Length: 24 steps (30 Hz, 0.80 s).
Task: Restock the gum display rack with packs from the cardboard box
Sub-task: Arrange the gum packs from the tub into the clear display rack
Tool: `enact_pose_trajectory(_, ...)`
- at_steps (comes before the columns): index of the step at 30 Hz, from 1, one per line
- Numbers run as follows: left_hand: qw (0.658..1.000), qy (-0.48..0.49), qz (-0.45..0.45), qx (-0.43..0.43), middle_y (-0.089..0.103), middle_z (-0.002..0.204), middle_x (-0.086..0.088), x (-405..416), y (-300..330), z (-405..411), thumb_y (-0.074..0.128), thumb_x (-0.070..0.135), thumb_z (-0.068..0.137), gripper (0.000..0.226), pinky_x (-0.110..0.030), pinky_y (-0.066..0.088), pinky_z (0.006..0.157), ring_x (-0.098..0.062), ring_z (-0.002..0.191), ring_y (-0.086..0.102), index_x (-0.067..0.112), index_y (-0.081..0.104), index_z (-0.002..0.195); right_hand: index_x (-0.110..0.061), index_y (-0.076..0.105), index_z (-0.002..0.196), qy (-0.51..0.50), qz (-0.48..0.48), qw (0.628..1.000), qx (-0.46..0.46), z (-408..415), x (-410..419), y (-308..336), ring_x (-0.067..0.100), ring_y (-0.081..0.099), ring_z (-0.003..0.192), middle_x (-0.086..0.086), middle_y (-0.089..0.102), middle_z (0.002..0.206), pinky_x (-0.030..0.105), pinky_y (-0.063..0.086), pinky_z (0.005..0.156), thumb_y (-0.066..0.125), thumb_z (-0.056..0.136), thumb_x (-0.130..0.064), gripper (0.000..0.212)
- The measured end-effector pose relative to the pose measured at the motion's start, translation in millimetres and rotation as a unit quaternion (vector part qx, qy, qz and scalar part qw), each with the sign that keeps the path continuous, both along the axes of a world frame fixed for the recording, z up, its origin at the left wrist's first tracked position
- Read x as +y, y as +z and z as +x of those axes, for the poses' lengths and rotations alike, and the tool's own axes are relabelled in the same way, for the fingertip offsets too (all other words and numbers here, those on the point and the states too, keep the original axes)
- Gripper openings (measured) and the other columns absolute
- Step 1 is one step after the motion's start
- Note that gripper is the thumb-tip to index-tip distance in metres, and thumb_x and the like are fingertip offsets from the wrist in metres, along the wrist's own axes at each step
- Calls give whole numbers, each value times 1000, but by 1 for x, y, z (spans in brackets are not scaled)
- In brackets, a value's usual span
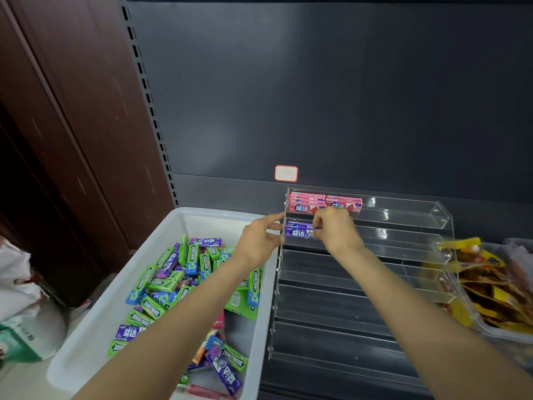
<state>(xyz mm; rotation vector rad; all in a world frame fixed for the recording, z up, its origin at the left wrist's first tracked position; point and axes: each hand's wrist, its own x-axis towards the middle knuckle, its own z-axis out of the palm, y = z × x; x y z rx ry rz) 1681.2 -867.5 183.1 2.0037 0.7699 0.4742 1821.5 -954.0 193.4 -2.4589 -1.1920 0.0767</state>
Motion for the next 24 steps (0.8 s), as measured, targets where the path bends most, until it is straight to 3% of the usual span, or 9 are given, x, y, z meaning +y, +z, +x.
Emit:
enact_pose_trajectory(4, 1000, -5, 1, 3, 58, 126, -6, 2, -1, -2, 58, 13, 91, 52, -18, 46, 76, -9, 98, 54, 22, 42, 140, -12, 62, 94, -51, -10, 998, -38, -4, -7, 2, 24, 62, 85, 7, 65, 93, 30, 46, 65, 71, 83, -25, 19)
enact_pose_trajectory(10, 1000, -9, -3, 9, 58, 125, -4, 4, -2, -1, 58, 14, 91, 52, -9, 43, 67, -8, 97, 53, 24, 42, 140, -13, 62, 90, -92, -1, 996, 22, 0, -9, 2, 24, 63, 86, 6, 67, 93, 29, 45, 64, 74, 80, -26, 20)
enact_pose_trajectory(17, 1000, -8, 1, 4, 60, 124, -7, 5, -2, -2, 57, 12, 91, 50, -19, 45, 80, -10, 98, 54, 22, 44, 138, -14, 64, 90, -94, 11, 995, 7, -1, -7, 1, 23, 63, 86, 5, 68, 93, 28, 42, 63, 72, 82, -21, 13)
enact_pose_trajectory(21, 1000, -5, 5, -2, 61, 122, -6, 5, -2, -2, 58, 14, 91, 48, -20, 45, 80, -10, 96, 55, 22, 45, 137, -18, 63, 92, -94, 12, 995, 39, 3, -7, 0, 18, 55, 79, 2, 66, 94, 28, 40, 65, 72, 82, -23, 15)
enact_pose_trajectory(24, 1000, 7, 0, -14, 62, 120, -2, 8, -2, -10, 59, 16, 91, 44, -26, 51, 77, -14, 97, 59, 25, 49, 133, -19, 62, 93, -79, 22, 996, 32, 3, -11, 2, 18, 61, 84, 0, 68, 94, 28, 43, 66, 70, 83, -25, 13)
